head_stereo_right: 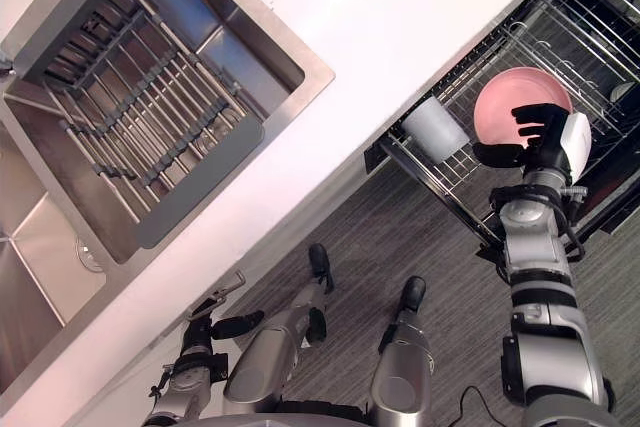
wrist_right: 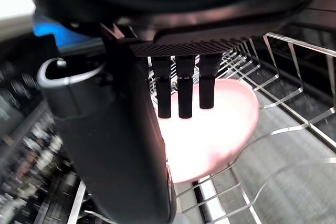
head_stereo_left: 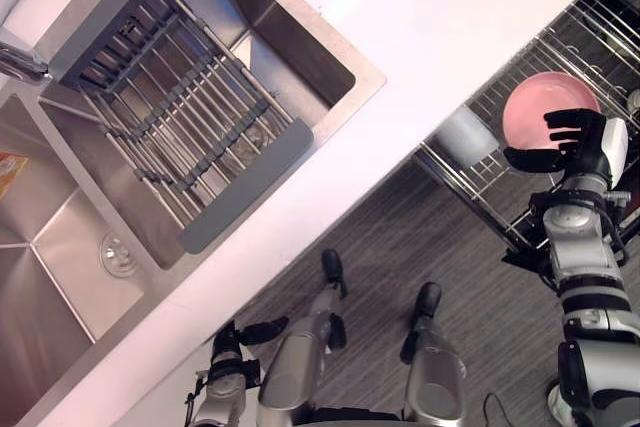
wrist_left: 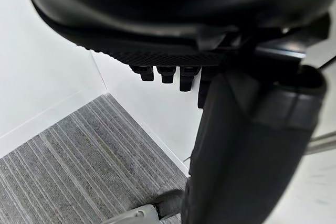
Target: Walk over to the sink, pick up the cup, carry it to the dishwasher, place the cup inside the dishwasher, then close the dishwasher door
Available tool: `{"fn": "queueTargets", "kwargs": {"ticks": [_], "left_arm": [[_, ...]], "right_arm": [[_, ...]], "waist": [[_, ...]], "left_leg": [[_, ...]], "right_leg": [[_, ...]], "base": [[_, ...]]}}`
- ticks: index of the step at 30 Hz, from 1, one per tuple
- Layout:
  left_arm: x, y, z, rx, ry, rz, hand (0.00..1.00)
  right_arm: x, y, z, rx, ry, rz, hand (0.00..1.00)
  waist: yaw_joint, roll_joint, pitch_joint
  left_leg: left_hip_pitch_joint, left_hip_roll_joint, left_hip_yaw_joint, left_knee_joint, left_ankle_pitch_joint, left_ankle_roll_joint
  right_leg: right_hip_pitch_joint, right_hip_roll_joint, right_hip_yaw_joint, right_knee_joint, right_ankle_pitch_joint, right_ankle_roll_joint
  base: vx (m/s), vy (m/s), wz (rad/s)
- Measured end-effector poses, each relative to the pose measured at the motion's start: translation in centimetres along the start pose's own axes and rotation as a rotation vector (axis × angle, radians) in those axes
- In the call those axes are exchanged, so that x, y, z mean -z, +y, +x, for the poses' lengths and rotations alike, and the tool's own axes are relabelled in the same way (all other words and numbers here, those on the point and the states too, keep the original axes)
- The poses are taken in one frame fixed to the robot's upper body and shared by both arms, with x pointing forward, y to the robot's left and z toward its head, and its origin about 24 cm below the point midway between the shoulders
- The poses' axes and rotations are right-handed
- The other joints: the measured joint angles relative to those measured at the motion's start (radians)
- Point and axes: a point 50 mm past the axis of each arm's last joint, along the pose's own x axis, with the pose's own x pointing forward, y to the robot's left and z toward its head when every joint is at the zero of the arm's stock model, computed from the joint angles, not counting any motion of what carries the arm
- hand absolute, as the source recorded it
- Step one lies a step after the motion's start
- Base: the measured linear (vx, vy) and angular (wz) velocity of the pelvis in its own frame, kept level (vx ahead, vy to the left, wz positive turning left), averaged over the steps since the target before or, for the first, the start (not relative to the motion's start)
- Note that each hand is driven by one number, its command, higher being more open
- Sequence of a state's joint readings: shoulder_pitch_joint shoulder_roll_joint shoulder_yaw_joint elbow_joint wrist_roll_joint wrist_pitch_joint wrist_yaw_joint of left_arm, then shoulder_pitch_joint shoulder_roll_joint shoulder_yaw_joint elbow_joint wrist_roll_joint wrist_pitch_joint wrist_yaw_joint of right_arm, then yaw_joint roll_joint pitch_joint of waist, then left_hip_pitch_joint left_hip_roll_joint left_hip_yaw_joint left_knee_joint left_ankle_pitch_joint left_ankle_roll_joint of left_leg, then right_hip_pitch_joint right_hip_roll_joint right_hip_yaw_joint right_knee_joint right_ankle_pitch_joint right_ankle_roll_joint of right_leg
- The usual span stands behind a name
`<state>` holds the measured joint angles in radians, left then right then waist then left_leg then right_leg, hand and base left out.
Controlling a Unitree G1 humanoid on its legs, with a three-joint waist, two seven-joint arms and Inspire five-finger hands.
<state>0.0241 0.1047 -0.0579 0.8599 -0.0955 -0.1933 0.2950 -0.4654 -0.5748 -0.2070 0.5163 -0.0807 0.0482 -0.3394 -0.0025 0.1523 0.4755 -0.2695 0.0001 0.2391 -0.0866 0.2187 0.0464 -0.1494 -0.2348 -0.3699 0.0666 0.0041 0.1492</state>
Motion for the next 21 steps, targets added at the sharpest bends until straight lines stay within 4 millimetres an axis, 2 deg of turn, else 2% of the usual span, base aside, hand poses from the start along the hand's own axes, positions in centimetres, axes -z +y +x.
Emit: {"fn": "queueTargets", "kwargs": {"ticks": [1, 5, 7, 11, 12, 14, 15, 16, 18, 19, 20, 21], "left_arm": [[0.1, 0.1, 0.0, -0.003, 0.005, -0.002, 1.00], [1.2, 1.5, -0.2, -0.040, 0.051, 0.007, 1.00], [1.9, 2.1, -0.4, -0.053, 0.077, 0.034, 1.00], [3.9, 3.5, -1.1, -0.077, 0.136, 0.092, 1.00], [4.1, 3.7, -1.3, -0.082, 0.143, 0.091, 1.00], [5.4, 4.1, -2.1, -0.093, 0.177, 0.094, 1.00], [5.6, 4.1, -2.2, -0.093, 0.182, 0.095, 1.00], [5.9, 4.1, -2.3, -0.092, 0.188, 0.094, 1.00], [6.2, 4.1, -2.5, -0.095, 0.195, 0.091, 1.00], [6.1, 4.1, -2.5, -0.094, 0.188, 0.087, 1.00], [6.0, 4.0, -2.4, -0.091, 0.179, 0.084, 1.00], [5.5, 3.6, -2.2, -0.079, 0.159, 0.080, 1.00]], "right_arm": [[0.2, 0.1, -0.3, -0.010, 0.005, 0.025, 1.00], [1.3, 0.4, -2.0, -0.043, 0.026, 0.195, 1.00], [2.0, -0.4, -2.4, -0.006, 0.048, 0.262, 1.00], [3.9, -3.8, -2.8, 0.153, 0.103, 0.365, 1.00], [4.3, -4.3, -2.9, 0.177, 0.117, 0.375, 1.00], [6.9, -6.1, -3.6, 0.291, 0.214, 0.422, 1.00], [7.8, -6.6, -3.8, 0.327, 0.252, 0.427, 1.00], [10.0, -7.8, -4.7, 0.416, 0.349, 0.450, 1.00], [12.4, -8.5, -5.8, 0.514, 0.471, 0.497, 1.00], [13.5, -8.8, -6.5, 0.572, 0.535, 0.521, 0.00], [13.9, -8.9, -6.7, 0.598, 0.562, 0.532, 0.00], [14.4, -9.3, -7.0, 0.644, 0.591, 0.560, 0.00]], "waist": [[-0.001, -0.005, -0.002], [-0.018, -0.061, -0.037], [-0.018, -0.086, -0.067], [-0.019, -0.134, -0.115], [-0.020, -0.140, -0.120], [-0.044, -0.146, -0.168], [-0.046, -0.146, -0.174], [-0.048, -0.141, -0.180], [-0.068, -0.132, -0.182], [-0.075, -0.120, -0.178], [-0.077, -0.110, -0.172], [-0.084, -0.088, -0.159]], "left_leg": [[0.005, 0.000, 0.000, 0.000, 0.000, 0.000], [0.046, 0.004, -0.004, 0.000, -0.001, -0.002], [0.064, 0.006, -0.005, 0.000, -0.002, -0.003], [0.133, 0.010, 0.015, 0.000, -0.011, -0.014], [0.143, 0.011, 0.020, 0.000, -0.012, -0.016], [0.150, 0.014, 0.025, -0.001, -0.015, -0.020], [0.154, 0.016, 0.029, -0.001, -0.016, -0.020], [0.162, 0.020, 0.040, -0.002, -0.016, -0.021], [0.153, 0.024, 0.047, -0.005, -0.014, -0.023], [0.132, 0.027, 0.052, -0.006, -0.012, -0.027], [0.117, 0.029, 0.056, -0.006, -0.011, -0.028], [0.085, 0.031, 0.068, -0.006, -0.011, -0.028]], "right_leg": [[0.007, 0.000, -0.001, -0.001, 0.000, 0.000], [0.054, 0.005, -0.008, -0.009, 0.002, 0.003], [0.074, 0.007, -0.009, -0.013, 0.002, 0.003], [0.131, 0.007, 0.010, -0.016, 0.001, 0.002], [0.136, 0.007, 0.015, -0.016, 0.000, 0.001], [0.141, 0.009, 0.019, -0.016, -0.010, -0.004], [0.142, 0.010, 0.024, -0.016, -0.010, -0.004], [0.144, 0.013, 0.035, -0.016, -0.009, -0.003], [0.131, 0.016, 0.042, -0.014, -0.008, -0.004], [0.102, 0.014, 0.054, -0.007, -0.005, -0.009], [0.079, 0.014, 0.063, 0.000, -0.003, -0.010], [0.039, 0.013, 0.076, 0.012, 0.002, -0.013]], "base": [[0.00, 0.000, 0.00], [0.00, 0.002, 0.01], [0.00, 0.000, 0.00], [-0.02, 0.000, -0.15], [-0.05, -0.003, -0.19], [-0.06, -0.012, -0.11], [-0.05, -0.016, -0.17], [-0.05, -0.010, -0.18], [-0.08, -0.009, -0.17], [-0.08, -0.002, -0.21], [-0.07, 0.000, -0.29], [-0.04, -0.005, -0.25]]}}
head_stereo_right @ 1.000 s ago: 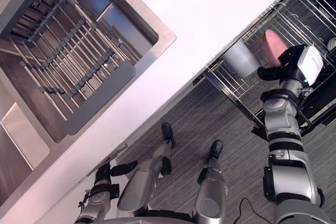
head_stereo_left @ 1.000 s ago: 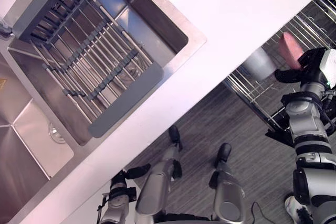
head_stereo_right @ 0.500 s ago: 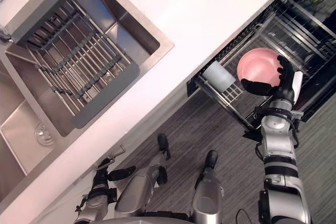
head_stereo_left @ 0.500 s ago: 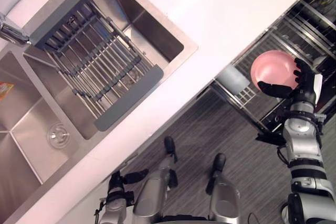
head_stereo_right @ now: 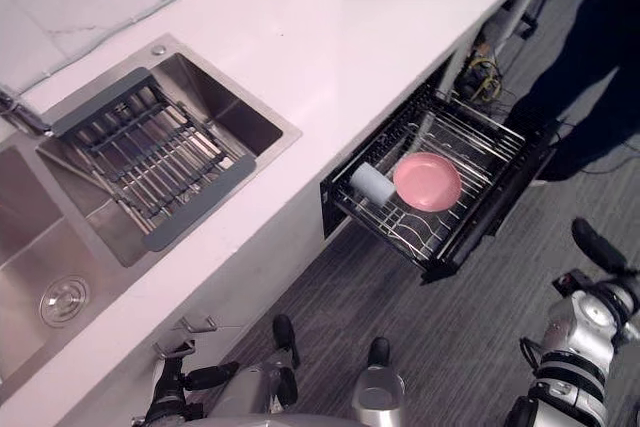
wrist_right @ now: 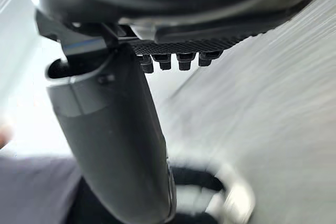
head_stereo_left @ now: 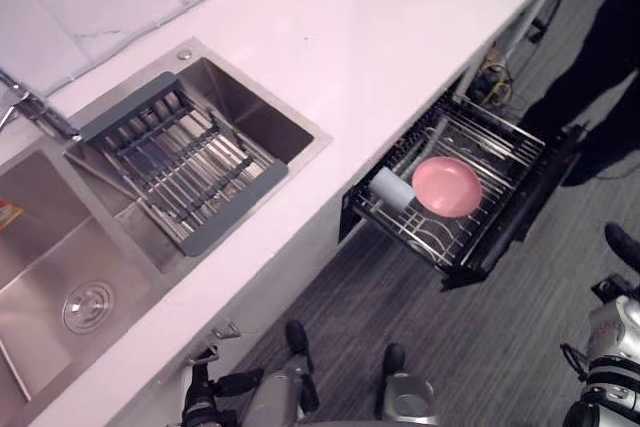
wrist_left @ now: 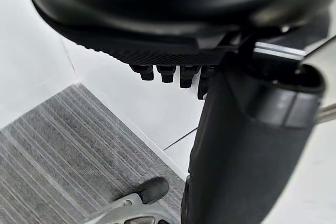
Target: Walk over to the sink, pick up the cup, carry it to the dishwasher, place the cup inside the dishwasher, then close the dishwasher door
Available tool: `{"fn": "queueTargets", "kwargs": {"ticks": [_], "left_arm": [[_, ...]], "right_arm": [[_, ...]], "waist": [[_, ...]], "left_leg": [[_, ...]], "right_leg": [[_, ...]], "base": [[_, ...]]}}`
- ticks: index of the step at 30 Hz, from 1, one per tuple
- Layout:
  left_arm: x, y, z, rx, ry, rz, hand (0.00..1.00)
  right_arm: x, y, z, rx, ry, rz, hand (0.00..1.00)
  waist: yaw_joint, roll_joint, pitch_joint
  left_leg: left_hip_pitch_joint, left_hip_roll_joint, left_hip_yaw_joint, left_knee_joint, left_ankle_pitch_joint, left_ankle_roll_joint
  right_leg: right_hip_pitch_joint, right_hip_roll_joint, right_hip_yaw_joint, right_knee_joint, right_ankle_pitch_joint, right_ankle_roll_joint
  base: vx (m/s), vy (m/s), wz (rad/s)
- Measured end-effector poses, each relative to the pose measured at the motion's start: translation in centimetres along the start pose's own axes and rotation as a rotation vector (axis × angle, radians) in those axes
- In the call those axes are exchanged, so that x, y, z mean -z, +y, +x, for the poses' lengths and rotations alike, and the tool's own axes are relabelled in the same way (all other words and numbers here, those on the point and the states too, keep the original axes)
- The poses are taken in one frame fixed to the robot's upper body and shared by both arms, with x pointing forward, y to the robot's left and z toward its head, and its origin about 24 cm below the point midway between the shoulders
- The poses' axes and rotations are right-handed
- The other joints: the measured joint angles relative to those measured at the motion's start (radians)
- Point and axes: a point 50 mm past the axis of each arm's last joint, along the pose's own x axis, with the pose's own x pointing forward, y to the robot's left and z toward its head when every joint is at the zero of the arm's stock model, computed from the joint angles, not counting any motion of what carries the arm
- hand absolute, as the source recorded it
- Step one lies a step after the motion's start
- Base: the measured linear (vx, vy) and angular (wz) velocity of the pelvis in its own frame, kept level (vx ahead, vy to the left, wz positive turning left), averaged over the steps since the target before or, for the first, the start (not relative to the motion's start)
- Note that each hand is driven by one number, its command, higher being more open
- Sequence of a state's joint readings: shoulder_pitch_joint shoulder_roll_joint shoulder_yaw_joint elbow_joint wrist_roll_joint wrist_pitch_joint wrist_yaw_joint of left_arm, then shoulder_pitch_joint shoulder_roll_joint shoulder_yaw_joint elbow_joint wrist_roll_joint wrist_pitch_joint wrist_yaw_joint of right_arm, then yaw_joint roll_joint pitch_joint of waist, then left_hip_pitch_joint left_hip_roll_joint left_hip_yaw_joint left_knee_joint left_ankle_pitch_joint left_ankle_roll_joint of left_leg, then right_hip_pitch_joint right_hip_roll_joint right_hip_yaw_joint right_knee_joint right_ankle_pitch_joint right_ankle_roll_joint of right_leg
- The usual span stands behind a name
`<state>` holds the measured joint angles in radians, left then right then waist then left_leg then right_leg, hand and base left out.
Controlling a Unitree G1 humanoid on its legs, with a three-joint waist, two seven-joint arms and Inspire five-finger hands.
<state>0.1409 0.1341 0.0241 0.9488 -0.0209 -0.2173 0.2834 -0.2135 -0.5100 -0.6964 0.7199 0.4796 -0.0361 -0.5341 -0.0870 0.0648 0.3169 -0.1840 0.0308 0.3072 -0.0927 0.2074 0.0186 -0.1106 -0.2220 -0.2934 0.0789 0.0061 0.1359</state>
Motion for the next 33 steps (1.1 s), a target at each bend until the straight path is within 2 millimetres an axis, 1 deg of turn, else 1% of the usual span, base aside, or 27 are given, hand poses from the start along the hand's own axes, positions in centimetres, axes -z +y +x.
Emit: {"fn": "queueTargets", "kwargs": {"ticks": [1, 3, 4, 5, 6, 7, 8, 9, 10, 11, 12, 13, 15, 16, 17, 18, 20, 23, 25, 26, 27, 28, 29, 30, 31, 32, 33], "left_arm": [[-0.3, -0.3, 0.1, 0.009, -0.012, 0.001, 1.00], [-1.4, -1.5, 0.2, 0.038, -0.046, -0.031, 1.00], [-1.6, -1.8, 0.2, 0.044, -0.051, -0.044, 1.00], [-1.8, -2.3, 0.1, 0.052, -0.056, -0.058, 1.00], [-1.9, -2.7, 0.0, 0.069, -0.063, -0.049, 1.00], [-2.0, -2.9, -0.1, 0.078, -0.066, -0.044, 1.00], [-2.0, -3.2, -0.1, 0.088, -0.071, -0.039, 1.00], [-2.1, -3.4, -0.2, 0.098, -0.076, -0.033, 1.00], [-2.2, -3.5, -0.2, 0.103, -0.080, -0.030, 1.00], [-2.2, -3.8, -0.3, 0.111, -0.084, -0.027, 1.00], [-2.4, -3.9, -0.3, 0.118, -0.092, -0.025, 1.00], [-2.7, -4.1, -0.3, 0.126, -0.102, -0.024, 1.00], [-3.1, -4.3, -0.3, 0.138, -0.118, -0.022, 1.00], [-3.6, -4.5, -0.2, 0.146, -0.131, -0.026, 1.00], [-3.8, -4.6, -0.2, 0.150, -0.135, -0.038, 1.00], [-4.2, -5.0, -0.2, 0.161, -0.143, -0.052, 1.00], [-4.6, -5.4, -0.3, 0.179, -0.152, -0.071, 1.00], [-5.0, -5.9, -0.4, 0.206, -0.165, -0.091, 1.00], [-5.4, -6.2, -0.6, 0.222, -0.177, -0.107, 1.00], [-5.7, -6.4, -0.6, 0.226, -0.186, -0.123, 1.00], [-5.8, -6.4, -0.7, 0.226, -0.191, -0.133, 1.00], [-5.9, -6.5, -0.7, 0.226, -0.191, -0.153, 1.00], [-5.8, -6.5, -0.7, 0.224, -0.175, -0.187, 1.00], [-5.7, -6.5, -0.6, 0.227, -0.164, -0.207, 1.00], [-5.6, -6.6, -0.6, 0.237, -0.145, -0.244, 1.00], [-4.5, -6.3, -0.6, 0.237, -0.087, -0.293, 1.00], [-3.7, -5.9, -0.4, 0.225, -0.034, -0.348, 1.00]], "right_arm": [[0.0, -0.3, 0.1, 0.020, 0.011, 0.022, 0.00], [-0.1, -0.9, 0.4, 0.058, 0.043, 0.106, 0.00], [-0.1, -0.9, 0.4, 0.056, 0.047, 0.116, 0.00], [-0.1, -0.7, 0.3, 0.040, 0.050, 0.120, 0.00], [-0.3, -0.2, 0.3, 0.014, 0.047, 0.130, 0.00], [-0.5, 0.2, 0.3, -0.003, 0.043, 0.139, 0.00], [-0.9, 1.1, 0.2, -0.038, 0.039, 0.159, 0.00], [-1.3, 2.1, 0.0, -0.080, 0.031, 0.168, 0.00], [-1.7, 2.6, 0.0, -0.106, 0.023, 0.171, 0.00], [-2.5, 3.7, -0.2, -0.162, -0.001, 0.162, 0.00], [-3.2, 4.6, -0.3, -0.209, -0.022, 0.159, 0.00], [-4.0, 5.8, -0.6, -0.273, -0.039, 0.166, 0.00], [-5.0, 7.4, -1.1, -0.356, -0.055, 0.181, 0.00], [-5.6, 8.4, -1.5, -0.401, -0.069, 0.192, 0.00], [-5.8, 9.0, -1.7, -0.423, -0.070, 0.204, 0.00], [-6.2, 9.5, -1.8, -0.415, -0.063, 0.255, 0.00], [-6.2, 9.2, -1.5, -0.409, -0.070, 0.242, 0.00], [-6.5, 9.4, -1.4, -0.406, -0.076, 0.231, 0.00], [-6.0, 9.6, -1.4, -0.407, -0.061, 0.195, 0.00], [-5.7, 9.8, -1.3, -0.400, -0.044, 0.168, 0.00], [-5.6, 10.0, -1.3, -0.401, -0.036, 0.162, 0.00], [-5.6, 10.5, -1.3, -0.402, -0.023, 0.144, 0.00], [-5.7, 10.7, -1.2, -0.397, -0.011, 0.135, 0.00], [-5.7, 10.6, -1.0, -0.387, -0.008, 0.132, 0.00], [-6.0, 10.3, -0.7, -0.375, -0.014, 0.128, 0.00], [-6.3, 10.1, -0.5, -0.364, -0.017, 0.122, 0.00], [-6.2, 9.9, -0.3, -0.350, -0.008, 0.120, 0.00]], "waist": [[-0.004, 0.012, 0.007], [-0.012, 0.066, 0.056], [-0.012, 0.078, 0.068], [-0.012, 0.101, 0.078], [-0.011, 0.121, 0.087], [-0.011, 0.134, 0.092], [-0.010, 0.145, 0.104], [-0.007, 0.163, 0.104], [-0.006, 0.169, 0.108], [-0.003, 0.179, 0.114], [0.002, 0.187, 0.116], [0.011, 0.192, 0.116], [0.022, 0.199, 0.118], [0.025, 0.204, 0.121], [0.028, 0.207, 0.122], [0.036, 0.211, 0.123], [0.038, 0.210, 0.124], [0.036, 0.211, 0.125], [0.032, 0.211, 0.125], [0.032, 0.212, 0.125], [0.032, 0.212, 0.124], [0.034, 0.214, 0.124], [0.036, 0.214, 0.124], [0.037, 0.206, 0.128], [0.045, 0.202, 0.129], [0.050, 0.214, 0.120], [0.052, 0.211, 0.121]], "left_leg": [[-0.016, -0.001, 0.006, 0.000, 0.000, -0.001], [-0.049, -0.006, 0.026, 0.000, 0.001, -0.001], [-0.053, -0.006, 0.035, 0.000, 0.001, -0.001], [-0.071, -0.007, 0.043, 0.000, 0.000, -0.001], [-0.089, -0.009, 0.042, 0.000, 0.000, -0.001], [-0.093, -0.009, 0.042, 0.000, 0.001, -0.001], [-0.103, -0.010, 0.041, 0.000, 0.001, -0.002], [-0.111, -0.011, 0.038, 0.000, 0.003, -0.004], [-0.114, -0.012, 0.034, 0.000, 0.007, -0.010], [-0.118, -0.015, 0.024, 0.000, 0.013, -0.018], [-0.122, -0.019, 0.014, 0.000, 0.014, -0.019], [-0.126, -0.022, 0.004, 0.000, 0.014, -0.019], [-0.128, -0.029, -0.016, 0.001, 0.015, -0.019], [-0.128, -0.037, -0.040, 0.005, 0.018, -0.017], [-0.127, -0.042, -0.052, 0.005, 0.021, -0.014], [-0.125, -0.051, -0.071, 0.005, 0.030, -0.005], [-0.121, -0.069, -0.108, 0.006, 0.032, -0.004], [-0.106, -0.095, -0.150, 0.006, 0.040, -0.005], [-0.087, -0.110, -0.188, 0.005, 0.042, -0.008], [-0.077, -0.118, -0.225, 0.000, 0.040, -0.010], [-0.076, -0.121, -0.239, 0.000, 0.038, -0.009], [-0.076, -0.122, -0.261, 0.000, 0.030, -0.015], [-0.076, -0.125, -0.271, 0.000, 0.003, -0.046], [-0.074, -0.134, -0.267, 0.006, -0.006, -0.052], [-0.066, -0.144, -0.269, 0.014, 0.007, -0.027], [-0.036, -0.148, -0.271, 0.013, 0.025, -0.006], [-0.023, -0.166, -0.301, 0.006, 0.047, 0.024]], "right_leg": [[-0.022, -0.002, 0.007, 0.005, 0.006, 0.000], [-0.071, -0.008, 0.029, 0.011, 0.027, 0.002], [-0.080, -0.008, 0.035, 0.012, 0.030, 0.003], [-0.103, -0.009, 0.047, 0.011, 0.042, 0.004], [-0.123, -0.009, 0.056, 0.010, 0.049, 0.005], [-0.129, -0.009, 0.062, 0.010, 0.051, 0.005], [-0.142, -0.013, 0.068, 0.010, 0.054, 0.006], [-0.152, -0.013, 0.072, 0.011, 0.055, 0.006], [-0.154, -0.013, 0.071, 0.011, 0.055, 0.006], [-0.157, -0.014, 0.069, 0.011, 0.054, 0.007], [-0.160, -0.016, 0.067, 0.011, 0.054, 0.007], [-0.163, -0.020, 0.061, 0.016, 0.052, 0.005], [-0.166, -0.030, 0.042, 0.047, 0.035, 0.014], [-0.167, -0.042, 0.022, 0.079, 0.011, 0.016], [-0.167, -0.048, 0.012, 0.096, -0.001, 0.018], [-0.167, -0.062, -0.005, 0.129, -0.025, 0.020], [-0.167, -0.089, -0.035, 0.187, -0.062, 0.023], [-0.160, -0.126, -0.072, 0.259, -0.107, 0.029], [-0.130, -0.146, -0.111, 0.297, -0.137, 0.033], [-0.104, -0.160, -0.152, 0.321, -0.158, 0.034], [-0.093, -0.163, -0.169, 0.324, -0.164, 0.032], [-0.071, -0.164, -0.207, 0.322, -0.168, 0.028], [-0.042, -0.171, -0.253, 0.312, -0.168, 0.028], [-0.021, -0.188, -0.283, 0.300, -0.168, 0.026], [0.003, -0.212, -0.321, 0.308, -0.172, 0.032], [0.025, -0.226, -0.350, 0.352, -0.200, 0.046], [0.050, -0.251, -0.387, 0.394, -0.216, 0.057]], "base": [[-0.05, -0.004, -0.24], [-0.05, -0.001, -0.22], [-0.03, -0.009, -0.26], [-0.01, -0.015, -0.22], [0.00, -0.015, -0.19], [0.02, -0.009, -0.14], [0.04, -0.006, -0.10], [0.05, -0.007, -0.07], [0.06, -0.008, -0.01], [0.05, -0.004, 0.05], [0.08, 0.003, 0.11], [0.09, 0.008, 0.14], [0.12, 0.015, 0.34], [0.11, 0.013, 0.49], [0.12, 0.007, 0.57], [0.12, 0.000, 0.49], [0.10, -0.002, 0.53], [0.06, -0.012, 0.49], [-0.03, -0.034, 0.63], [-0.07, -0.043, 0.68], [-0.11, -0.062, 0.83], [-0.09, -0.060, 0.80], [-0.08, -0.061, 0.90], [-0.04, -0.034, 0.92], [0.04, -0.038, 0.85], [0.10, -0.050, 1.00], [0.11, -0.070, 0.88]]}}
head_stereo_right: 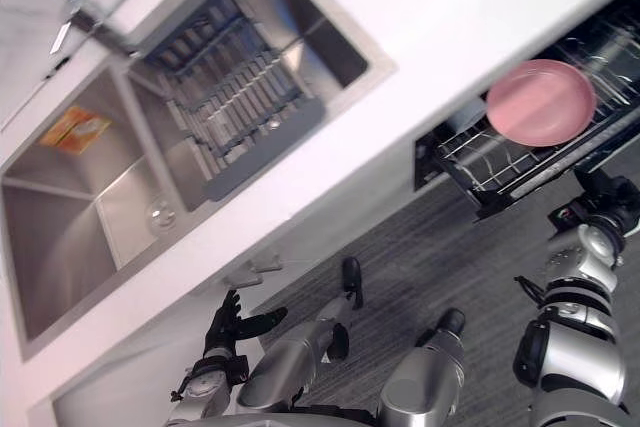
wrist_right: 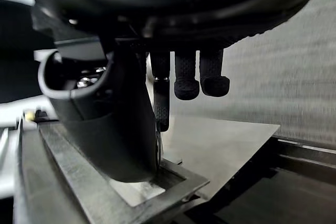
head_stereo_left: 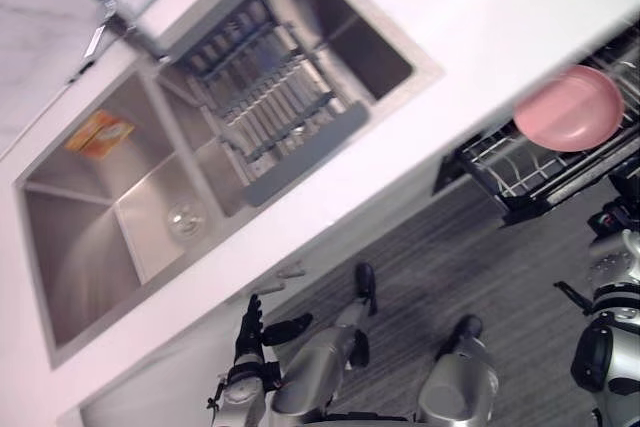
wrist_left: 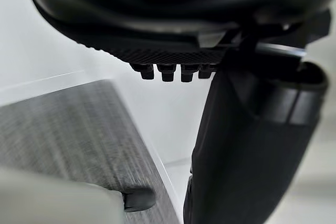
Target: Walk over to the sink, pick up the cup, carry it to the dishwasher, place the cup inside the dishwasher, then close the dishwasher door
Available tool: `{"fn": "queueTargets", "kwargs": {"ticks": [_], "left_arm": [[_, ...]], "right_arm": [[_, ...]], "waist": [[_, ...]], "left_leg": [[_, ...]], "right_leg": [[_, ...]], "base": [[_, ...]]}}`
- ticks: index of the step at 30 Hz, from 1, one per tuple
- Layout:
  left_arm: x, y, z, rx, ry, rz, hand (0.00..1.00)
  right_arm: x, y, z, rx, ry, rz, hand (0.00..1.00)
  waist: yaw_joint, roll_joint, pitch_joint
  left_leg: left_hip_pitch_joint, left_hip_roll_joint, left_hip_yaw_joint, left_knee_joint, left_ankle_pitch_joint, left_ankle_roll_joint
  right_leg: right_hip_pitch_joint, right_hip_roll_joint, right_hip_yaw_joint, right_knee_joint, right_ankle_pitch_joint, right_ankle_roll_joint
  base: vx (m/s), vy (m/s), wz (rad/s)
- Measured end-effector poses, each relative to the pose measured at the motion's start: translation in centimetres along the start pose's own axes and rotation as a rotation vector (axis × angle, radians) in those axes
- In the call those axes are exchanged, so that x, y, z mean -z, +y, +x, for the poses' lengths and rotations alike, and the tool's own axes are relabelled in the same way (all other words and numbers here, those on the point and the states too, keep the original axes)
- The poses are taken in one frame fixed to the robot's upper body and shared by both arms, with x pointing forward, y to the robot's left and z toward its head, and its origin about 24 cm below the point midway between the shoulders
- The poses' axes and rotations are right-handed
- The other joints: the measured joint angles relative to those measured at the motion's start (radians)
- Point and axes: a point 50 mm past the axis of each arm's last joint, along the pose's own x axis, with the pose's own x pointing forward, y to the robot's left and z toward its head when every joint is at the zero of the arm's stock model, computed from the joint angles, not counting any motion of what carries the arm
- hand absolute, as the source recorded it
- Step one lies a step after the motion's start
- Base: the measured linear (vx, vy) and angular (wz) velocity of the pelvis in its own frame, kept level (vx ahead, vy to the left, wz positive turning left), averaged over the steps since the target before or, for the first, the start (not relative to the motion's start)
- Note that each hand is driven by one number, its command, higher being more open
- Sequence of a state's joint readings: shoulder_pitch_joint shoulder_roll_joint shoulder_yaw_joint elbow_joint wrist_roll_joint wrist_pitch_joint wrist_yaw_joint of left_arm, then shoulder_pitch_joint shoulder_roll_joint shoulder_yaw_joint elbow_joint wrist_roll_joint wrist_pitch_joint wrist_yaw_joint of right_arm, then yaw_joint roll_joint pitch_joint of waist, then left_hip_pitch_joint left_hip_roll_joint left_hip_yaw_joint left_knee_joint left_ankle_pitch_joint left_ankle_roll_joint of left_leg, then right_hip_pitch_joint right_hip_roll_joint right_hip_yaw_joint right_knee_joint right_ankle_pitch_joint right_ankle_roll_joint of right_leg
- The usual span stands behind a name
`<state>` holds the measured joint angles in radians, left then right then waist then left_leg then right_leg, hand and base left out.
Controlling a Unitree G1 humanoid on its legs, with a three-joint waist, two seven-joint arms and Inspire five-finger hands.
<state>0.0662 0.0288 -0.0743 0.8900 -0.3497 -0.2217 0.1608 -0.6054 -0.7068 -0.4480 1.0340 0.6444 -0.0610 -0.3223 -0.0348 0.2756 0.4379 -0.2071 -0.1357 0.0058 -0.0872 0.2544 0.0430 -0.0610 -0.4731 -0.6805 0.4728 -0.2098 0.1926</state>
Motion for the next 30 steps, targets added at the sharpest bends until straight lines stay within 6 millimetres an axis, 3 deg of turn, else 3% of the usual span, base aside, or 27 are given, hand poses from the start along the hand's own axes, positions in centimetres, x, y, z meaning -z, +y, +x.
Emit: {"fn": "queueTargets", "kwargs": {"ticks": [3, 4, 6, 8, 11, 13, 15, 16, 17, 20, 22, 23, 25, 27, 28, 30], "left_arm": [[0.9, 0.8, 0.0, -0.020, 0.057, -0.080, 1.00], [1.1, 0.8, -0.1, -0.019, 0.069, -0.079, 1.00], [1.2, 0.8, -0.1, -0.018, 0.081, -0.090, 1.00], [1.6, 1.0, -0.3, -0.029, 0.099, -0.092, 1.00], [2.6, 1.9, -0.5, -0.053, 0.145, -0.060, 1.00], [3.0, 2.5, -0.7, -0.067, 0.162, -0.037, 1.00], [3.1, 3.6, -0.8, -0.083, 0.162, 0.011, 1.00], [3.2, 3.9, -0.8, -0.088, 0.165, 0.021, 1.00], [3.3, 4.4, -0.9, -0.098, 0.172, 0.040, 1.00], [3.5, 5.1, -1.0, -0.108, 0.182, 0.074, 1.00], [3.4, 5.6, -1.0, -0.118, 0.180, 0.089, 1.00], [3.4, 5.8, -1.0, -0.123, 0.180, 0.091, 1.00], [2.7, 6.8, -0.7, -0.148, 0.169, 0.077, 1.00], [2.2, 7.4, -0.5, -0.164, 0.161, 0.064, 1.00], [1.3, 8.4, -0.1, -0.188, 0.153, 0.060, 1.00], [0.7, 9.2, 0.0, -0.206, 0.143, 0.043, 1.00]], "right_arm": [[-1.0, 0.3, 0.4, 0.022, 0.006, 0.016, 0.00], [-0.9, 0.4, 0.4, 0.019, 0.011, 0.006, 1.00], [-0.6, 1.2, 0.3, 0.007, 0.028, 0.005, 1.00], [0.7, 0.6, 0.2, 0.048, 0.071, -0.003, 1.00], [4.6, 1.1, -1.1, -0.027, 0.133, -0.097, 1.00], [8.8, -0.1, -2.8, -0.057, 0.206, -0.174, 1.00], [14.9, -1.7, -6.3, -0.062, 0.360, -0.195, 1.00], [16.4, -2.3, -7.4, -0.047, 0.403, -0.194, 1.00], [19.0, -3.4, -9.4, -0.025, 0.486, -0.200, 1.00], [23.5, -8.5, -13.9, 0.067, 0.686, -0.275, 1.00], [25.4, -12.6, -16.9, 0.152, 0.834, -0.332, 1.00], [25.8, -13.4, -17.6, 0.169, 0.866, -0.342, 1.00], [27.1, -16.1, -20.9, 0.222, 0.983, -0.375, 1.00], [27.7, -16.7, -22.4, 0.238, 1.033, -0.378, 1.00], [28.6, -16.9, -24.4, 0.251, 1.103, -0.369, 1.00], [29.2, -16.8, -25.7, 0.254, 1.144, -0.357, 1.00]], "waist": [[0.038, -0.002, -0.002], [0.050, -0.006, -0.005], [0.068, -0.008, -0.007], [0.082, -0.019, -0.037], [0.085, -0.052, -0.076], [0.096, -0.084, -0.110], [0.110, -0.134, -0.134], [0.110, -0.143, -0.136], [0.107, -0.155, -0.138], [0.099, -0.179, -0.134], [0.092, -0.202, -0.139], [0.091, -0.212, -0.143], [0.091, -0.269, -0.155], [0.092, -0.302, -0.160], [0.095, -0.361, -0.165], [0.097, -0.414, -0.168]], "left_leg": [[0.008, -0.022, -0.053, 0.001, 0.021, 0.013], [0.019, -0.026, -0.063, 0.000, 0.022, 0.013], [0.046, -0.031, -0.084, 0.000, 0.021, 0.012], [0.049, -0.029, -0.086, -0.005, 0.012, 0.001], [0.071, -0.006, -0.075, -0.006, 0.002, -0.007], [0.096, 0.011, -0.071, -0.006, -0.005, -0.016], [0.111, 0.042, -0.057, -0.006, -0.018, -0.036], [0.113, 0.051, -0.051, -0.006, -0.019, -0.036], [0.116, 0.066, -0.040, -0.006, -0.025, -0.047], [0.125, 0.092, -0.014, -0.006, -0.030, -0.053], [0.126, 0.108, 0.006, -0.007, -0.038, -0.063], [0.125, 0.111, 0.009, -0.007, -0.041, -0.064], [0.117, 0.116, 0.016, -0.007, -0.050, -0.059], [0.111, 0.114, 0.017, -0.007, -0.058, -0.049], [0.103, 0.110, 0.054, 0.000, -0.065, -0.040], [0.091, 0.100, 0.094, 0.036, -0.095, -0.031]], "right_leg": [[0.047, -0.024, -0.075, 0.025, -0.012, -0.003], [0.066, -0.029, -0.092, 0.033, -0.020, -0.004], [0.108, -0.030, -0.112, 0.039, -0.031, -0.013], [0.115, -0.025, -0.118, 0.035, -0.040, -0.002], [0.141, 0.010, -0.113, -0.007, -0.038, 0.002], [0.172, 0.038, -0.109, -0.045, -0.036, 0.003], [0.187, 0.079, -0.095, -0.085, -0.032, -0.005], [0.187, 0.087, -0.089, -0.095, -0.030, -0.009], [0.188, 0.106, -0.078, -0.115, -0.023, -0.016], [0.195, 0.149, -0.050, -0.170, 0.005, -0.023], [0.199, 0.177, -0.031, -0.223, 0.032, -0.025], [0.198, 0.183, -0.028, -0.236, 0.036, -0.026], [0.194, 0.192, -0.030, -0.259, 0.038, -0.027], [0.189, 0.193, -0.033, -0.259, 0.025, -0.023], [0.185, 0.179, -0.044, -0.254, 0.021, -0.002], [0.191, 0.152, -0.048, -0.217, 0.029, 0.011]], "base": [[0.10, -0.106, 0.67], [0.05, -0.096, 0.45], [0.03, -0.142, 0.32], [-0.01, -0.149, 0.05], [-0.02, -0.135, -0.17], [0.04, -0.144, -0.15], [0.05, -0.170, -0.27], [0.05, -0.182, -0.34], [0.04, -0.136, -0.34], [0.03, -0.113, -0.36], [-0.01, -0.059, -0.33], [-0.03, -0.034, -0.28], [-0.04, -0.029, -0.10], [0.00, -0.016, 0.06], [0.00, -0.024, 0.20], [0.07, 0.004, 0.30]]}}
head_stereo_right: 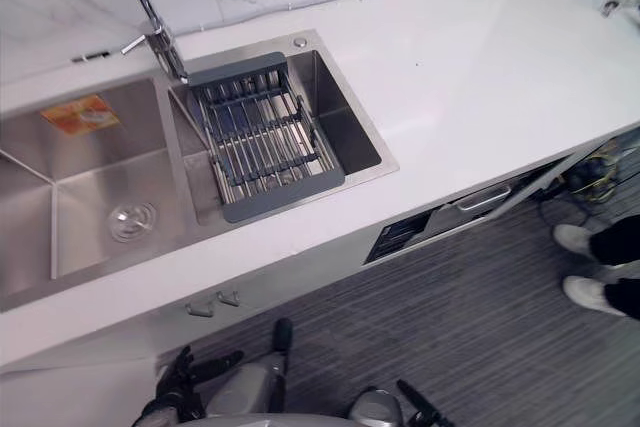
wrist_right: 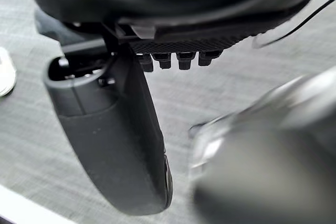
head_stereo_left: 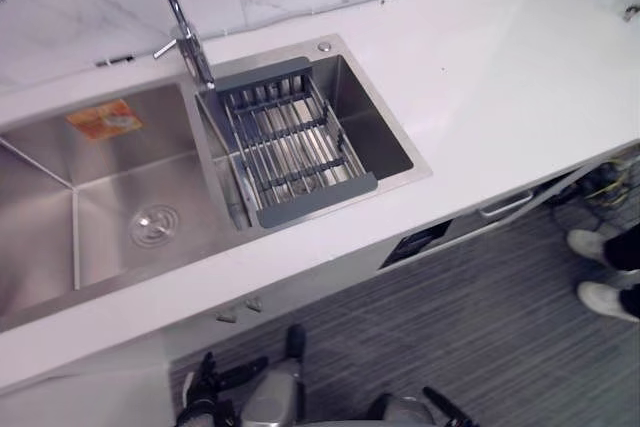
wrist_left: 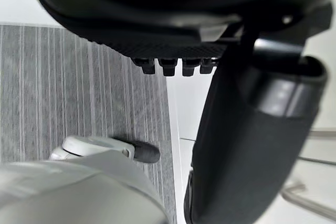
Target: Walk over to the sink, pick up the cup, carry it to the dishwasher, place the cup inside the dishwasher, then close the dishwasher door
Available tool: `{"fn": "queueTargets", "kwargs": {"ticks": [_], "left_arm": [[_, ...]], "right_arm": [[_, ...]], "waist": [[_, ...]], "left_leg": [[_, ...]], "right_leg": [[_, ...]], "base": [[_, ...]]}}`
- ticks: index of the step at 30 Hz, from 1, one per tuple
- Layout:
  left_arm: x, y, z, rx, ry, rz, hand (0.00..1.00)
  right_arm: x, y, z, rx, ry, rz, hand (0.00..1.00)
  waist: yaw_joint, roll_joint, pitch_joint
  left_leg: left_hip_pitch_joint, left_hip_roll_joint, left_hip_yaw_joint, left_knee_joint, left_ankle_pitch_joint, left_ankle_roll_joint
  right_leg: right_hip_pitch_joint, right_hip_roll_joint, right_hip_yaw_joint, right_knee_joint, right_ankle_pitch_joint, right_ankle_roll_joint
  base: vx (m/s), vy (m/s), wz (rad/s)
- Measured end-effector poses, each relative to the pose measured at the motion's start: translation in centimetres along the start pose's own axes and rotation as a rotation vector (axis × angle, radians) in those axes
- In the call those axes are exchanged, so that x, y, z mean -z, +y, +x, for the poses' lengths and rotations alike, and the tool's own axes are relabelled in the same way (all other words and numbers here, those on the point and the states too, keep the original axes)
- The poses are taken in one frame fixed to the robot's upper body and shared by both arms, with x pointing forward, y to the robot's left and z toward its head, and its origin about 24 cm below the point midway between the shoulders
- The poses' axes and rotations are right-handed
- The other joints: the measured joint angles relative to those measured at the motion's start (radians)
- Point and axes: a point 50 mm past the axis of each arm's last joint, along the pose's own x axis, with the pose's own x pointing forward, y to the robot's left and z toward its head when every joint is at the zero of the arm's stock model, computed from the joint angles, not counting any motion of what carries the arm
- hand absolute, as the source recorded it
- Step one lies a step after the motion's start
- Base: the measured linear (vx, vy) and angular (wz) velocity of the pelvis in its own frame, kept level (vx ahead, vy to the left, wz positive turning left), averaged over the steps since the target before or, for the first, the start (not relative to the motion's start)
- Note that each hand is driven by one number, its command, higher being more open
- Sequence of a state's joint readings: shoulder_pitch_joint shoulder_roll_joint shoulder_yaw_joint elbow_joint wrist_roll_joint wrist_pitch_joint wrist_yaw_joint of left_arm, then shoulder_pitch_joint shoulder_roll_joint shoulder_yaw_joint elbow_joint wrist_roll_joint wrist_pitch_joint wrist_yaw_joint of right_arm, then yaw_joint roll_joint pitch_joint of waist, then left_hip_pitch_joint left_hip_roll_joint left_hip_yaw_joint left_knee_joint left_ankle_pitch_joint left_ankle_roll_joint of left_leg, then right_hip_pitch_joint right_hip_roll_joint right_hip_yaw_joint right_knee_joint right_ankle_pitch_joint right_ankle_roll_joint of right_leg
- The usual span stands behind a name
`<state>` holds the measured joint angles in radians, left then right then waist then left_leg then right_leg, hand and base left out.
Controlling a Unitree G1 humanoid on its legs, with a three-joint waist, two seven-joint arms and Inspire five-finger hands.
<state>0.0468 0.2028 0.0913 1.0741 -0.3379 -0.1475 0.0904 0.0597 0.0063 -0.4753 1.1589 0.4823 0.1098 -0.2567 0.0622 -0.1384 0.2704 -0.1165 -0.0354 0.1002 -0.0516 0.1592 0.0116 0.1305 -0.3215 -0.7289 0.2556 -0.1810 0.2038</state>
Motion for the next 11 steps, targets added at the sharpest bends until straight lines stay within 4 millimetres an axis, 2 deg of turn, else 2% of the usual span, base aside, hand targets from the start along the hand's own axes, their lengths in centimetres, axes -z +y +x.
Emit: {"fn": "queueTargets", "kwargs": {"ticks": [1, 3, 4, 6, 8, 9, 11], "left_arm": [[-0.1, 0.1, 0.1, -0.006, 0.006, -0.024, 1.00], [0.1, -0.4, 0.0, 0.002, 0.009, -0.064, 1.00], [0.2, -0.5, 0.0, 0.003, 0.015, -0.069, 1.00], [0.1, -0.9, 0.0, 0.011, 0.011, -0.074, 1.00], [0.4, -2.0, -0.1, 0.032, 0.021, -0.094, 1.00], [0.7, -2.3, -0.2, 0.034, 0.040, -0.106, 1.00], [1.2, -2.4, -0.3, 0.029, 0.086, -0.118, 1.00]], "right_arm": [[0.1, 0.3, 0.0, -0.023, 0.003, -0.010, 1.00], [-0.6, 1.1, -0.2, -0.074, -0.021, -0.012, 1.00], [-1.0, 2.1, -0.4, -0.117, -0.053, -0.023, 1.00], [-1.5, 3.0, -0.7, -0.166, -0.098, -0.034, 1.00], [-2.5, 3.8, -1.0, -0.220, -0.185, -0.076, 1.00], [-3.0, 4.0, -1.2, -0.245, -0.228, -0.098, 1.00], [-3.3, 4.0, -1.3, -0.289, -0.275, -0.130, 1.00]], "waist": [[0.002, -0.011, -0.006], [0.009, 0.000, -0.006], [0.006, 0.012, 0.001], [0.000, 0.023, -0.003], [-0.020, 0.052, -0.015], [-0.023, 0.062, -0.019], [-0.029, 0.071, -0.024]], "left_leg": [[-0.001, -0.004, -0.011, 0.016, -0.018, 0.010], [0.016, 0.005, -0.025, 0.038, -0.038, 0.026], [0.036, 0.015, -0.047, 0.058, -0.063, 0.043], [0.065, 0.018, -0.089, 0.060, -0.085, 0.057], [0.098, 0.012, -0.150, 0.044, -0.091, 0.064], [0.130, 0.004, -0.170, 0.028, -0.095, 0.069], [0.166, -0.007, -0.194, 0.024, -0.111, 0.076]], "right_leg": [[-0.027, -0.027, 0.034, 0.086, 0.026, 0.013], [-0.084, -0.034, 0.159, 0.217, 0.113, -0.057], [-0.121, -0.022, 0.266, 0.297, 0.132, -0.077], [-0.135, 0.055, 0.368, 0.296, 0.036, -0.068], [-0.163, 0.150, 0.432, 0.208, -0.036, -0.087], [-0.186, 0.173, 0.458, 0.164, -0.037, -0.089], [-0.232, 0.186, 0.514, 0.143, -0.033, -0.091]], "base": [[0.16, 0.103, 0.29], [0.19, 0.175, 0.18], [0.17, 0.115, 0.28], [0.12, 0.045, 0.54], [0.13, 0.037, 0.85], [0.14, 0.012, 0.71], [0.14, -0.020, 0.46]]}}
